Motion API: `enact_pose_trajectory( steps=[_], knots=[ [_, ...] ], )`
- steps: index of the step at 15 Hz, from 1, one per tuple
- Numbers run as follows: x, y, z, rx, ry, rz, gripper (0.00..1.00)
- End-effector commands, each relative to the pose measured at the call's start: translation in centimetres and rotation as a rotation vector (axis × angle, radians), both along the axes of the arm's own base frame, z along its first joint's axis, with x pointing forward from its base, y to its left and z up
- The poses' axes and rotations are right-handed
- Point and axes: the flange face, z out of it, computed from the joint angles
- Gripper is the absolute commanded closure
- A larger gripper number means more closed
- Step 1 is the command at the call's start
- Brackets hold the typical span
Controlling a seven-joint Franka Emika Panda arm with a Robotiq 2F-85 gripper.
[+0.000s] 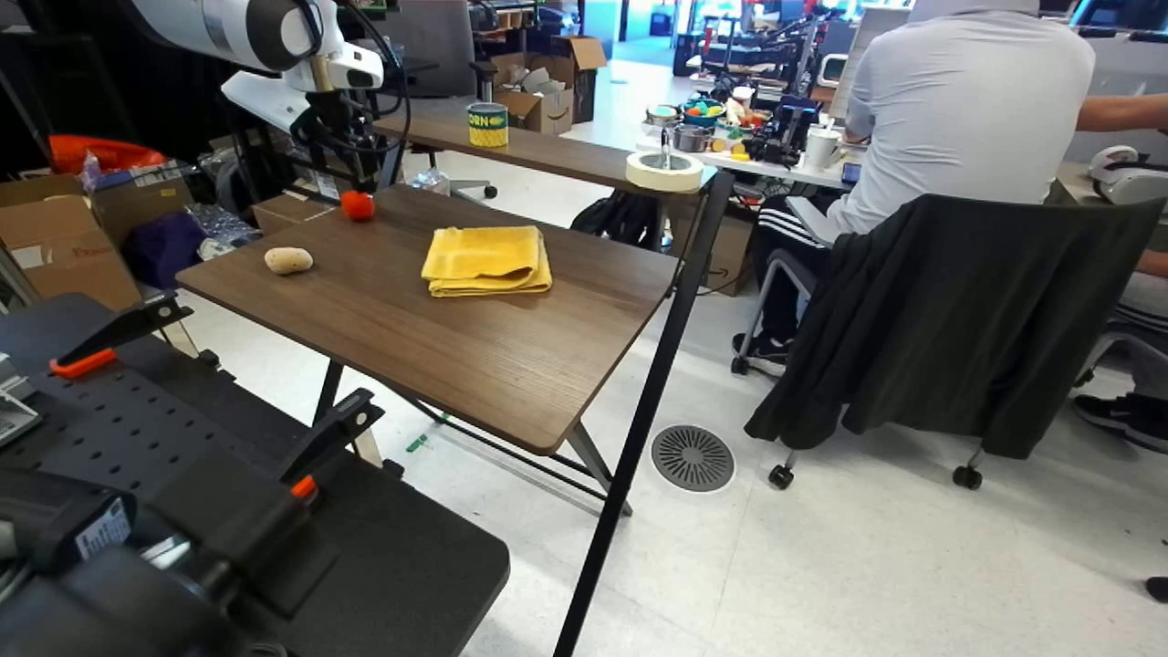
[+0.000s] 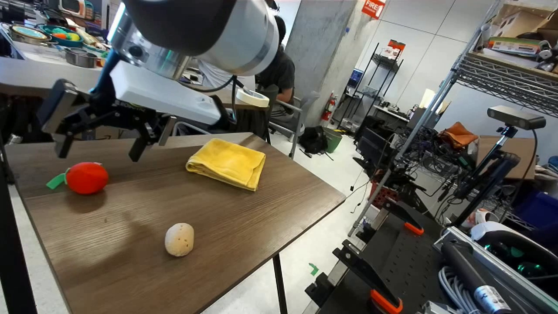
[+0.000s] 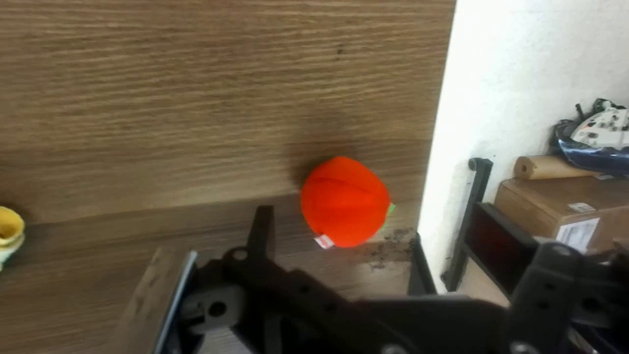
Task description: Move the red plushie to the right of the table, then use the towel to wipe the table, then put the brown plushie at the right back corner
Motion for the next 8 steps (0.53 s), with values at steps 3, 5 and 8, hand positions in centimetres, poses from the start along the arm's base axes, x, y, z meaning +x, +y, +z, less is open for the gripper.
enact_pose_trajectory(
  steps=[3, 5, 8],
  knots=[
    [-0.1, -2.9, -4.2, -0.034, 0.013, -0.03, 0.0],
    [0.0, -2.7, -5.2, -0.018, 0.002, -0.02, 0.02],
    [0.1, -1.3, -5.5, 0.031, -0.042, -0.007, 0.0]
  ],
)
